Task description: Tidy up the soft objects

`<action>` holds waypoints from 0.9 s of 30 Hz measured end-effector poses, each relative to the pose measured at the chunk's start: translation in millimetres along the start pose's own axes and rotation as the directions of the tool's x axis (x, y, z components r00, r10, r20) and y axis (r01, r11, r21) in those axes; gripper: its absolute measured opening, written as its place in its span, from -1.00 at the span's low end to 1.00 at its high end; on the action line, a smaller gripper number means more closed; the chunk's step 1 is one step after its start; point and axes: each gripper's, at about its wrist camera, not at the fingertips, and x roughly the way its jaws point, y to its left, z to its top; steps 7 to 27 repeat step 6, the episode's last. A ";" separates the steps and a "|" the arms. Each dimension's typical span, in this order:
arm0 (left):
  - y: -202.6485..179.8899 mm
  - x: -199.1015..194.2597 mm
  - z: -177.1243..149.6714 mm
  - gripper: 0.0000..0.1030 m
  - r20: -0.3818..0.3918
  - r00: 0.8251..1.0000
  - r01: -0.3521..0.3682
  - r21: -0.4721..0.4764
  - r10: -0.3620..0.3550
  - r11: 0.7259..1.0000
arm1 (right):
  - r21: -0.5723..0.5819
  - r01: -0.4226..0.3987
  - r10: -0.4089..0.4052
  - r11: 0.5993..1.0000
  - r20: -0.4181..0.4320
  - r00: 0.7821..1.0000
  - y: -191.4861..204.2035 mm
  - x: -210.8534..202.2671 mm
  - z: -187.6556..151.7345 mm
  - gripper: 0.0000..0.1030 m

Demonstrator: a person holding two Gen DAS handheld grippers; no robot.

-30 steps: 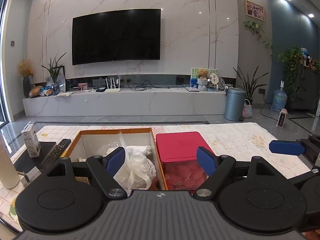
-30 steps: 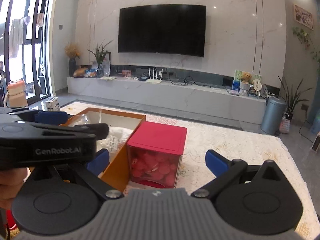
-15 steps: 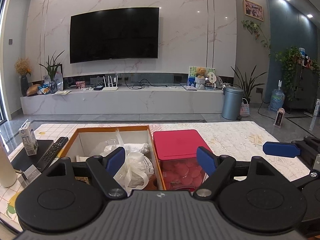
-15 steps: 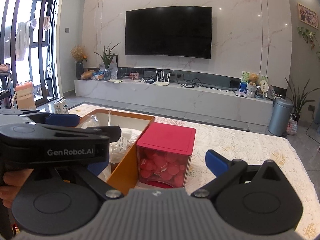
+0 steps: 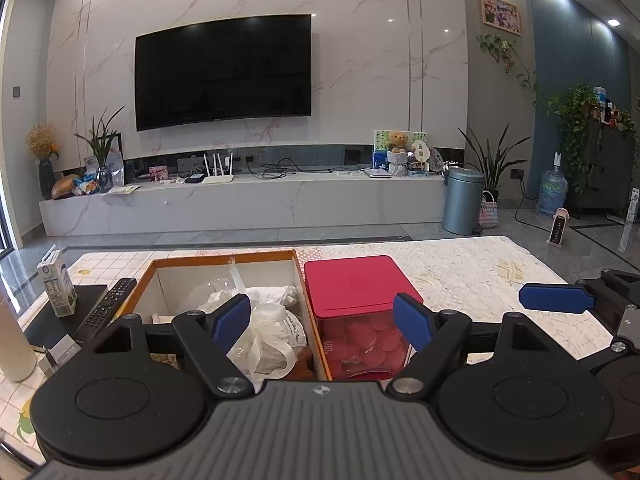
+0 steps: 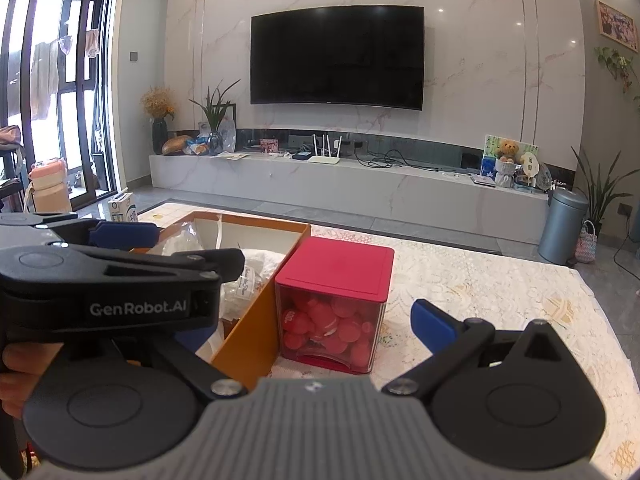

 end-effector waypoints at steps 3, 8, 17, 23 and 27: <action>-0.7 -1.2 0.5 0.84 0.004 1.000 0.001 0.001 -0.001 1.000 | 0.000 -0.005 0.005 1.000 0.000 1.000 -0.4 0.3 1.7 0.95; -1.0 -1.6 0.4 0.84 0.005 1.000 0.005 0.002 -0.005 1.000 | 0.000 -0.008 0.008 1.000 0.000 1.000 -0.8 0.3 2.3 0.94; -1.0 -1.6 0.4 0.84 0.005 1.000 0.005 0.002 -0.005 1.000 | 0.000 -0.008 0.008 1.000 0.000 1.000 -0.8 0.3 2.3 0.94; -1.0 -1.6 0.4 0.84 0.005 1.000 0.005 0.002 -0.005 1.000 | 0.000 -0.008 0.008 1.000 0.000 1.000 -0.8 0.3 2.3 0.94; -1.0 -1.6 0.4 0.84 0.005 1.000 0.005 0.002 -0.005 1.000 | 0.000 -0.008 0.008 1.000 0.000 1.000 -0.8 0.3 2.3 0.94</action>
